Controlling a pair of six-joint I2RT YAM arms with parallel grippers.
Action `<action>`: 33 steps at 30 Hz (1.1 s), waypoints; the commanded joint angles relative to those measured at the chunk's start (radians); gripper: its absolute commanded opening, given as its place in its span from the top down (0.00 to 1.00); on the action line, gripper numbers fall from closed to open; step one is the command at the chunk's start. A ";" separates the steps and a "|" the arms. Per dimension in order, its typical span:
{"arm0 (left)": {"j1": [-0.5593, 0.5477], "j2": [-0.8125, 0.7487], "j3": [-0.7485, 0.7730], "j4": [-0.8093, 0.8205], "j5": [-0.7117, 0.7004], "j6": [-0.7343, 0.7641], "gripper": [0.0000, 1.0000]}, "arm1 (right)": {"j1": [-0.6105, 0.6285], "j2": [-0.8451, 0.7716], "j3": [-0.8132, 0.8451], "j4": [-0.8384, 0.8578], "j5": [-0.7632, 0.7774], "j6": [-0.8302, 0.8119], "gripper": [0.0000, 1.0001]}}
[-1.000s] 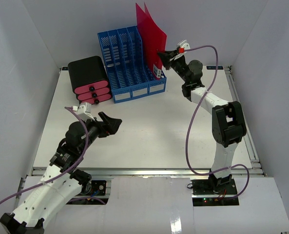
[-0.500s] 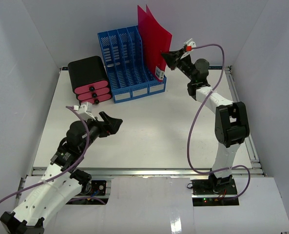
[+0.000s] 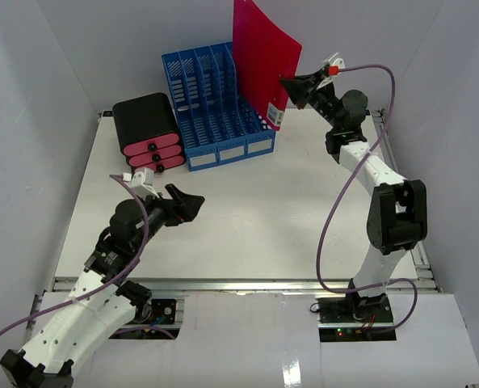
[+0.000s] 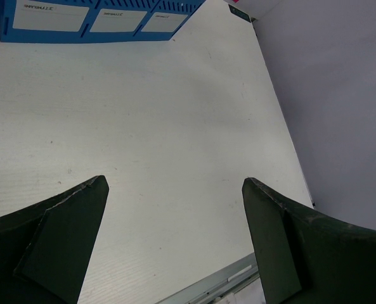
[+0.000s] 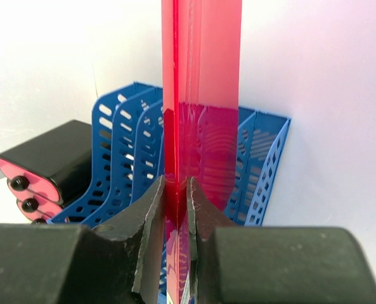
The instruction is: Organize the desk
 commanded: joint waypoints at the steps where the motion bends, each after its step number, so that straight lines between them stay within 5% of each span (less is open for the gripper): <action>1: 0.004 0.011 0.047 0.026 0.050 0.021 0.02 | -0.004 -0.066 0.020 0.047 -0.019 0.024 0.92; 24: 0.004 0.002 0.041 0.041 0.074 0.029 0.02 | -0.105 -0.084 0.154 -0.009 -0.090 0.170 0.92; 33: 0.004 0.005 0.041 0.034 0.070 0.032 0.02 | -0.130 -0.096 0.279 0.013 -0.151 0.346 0.92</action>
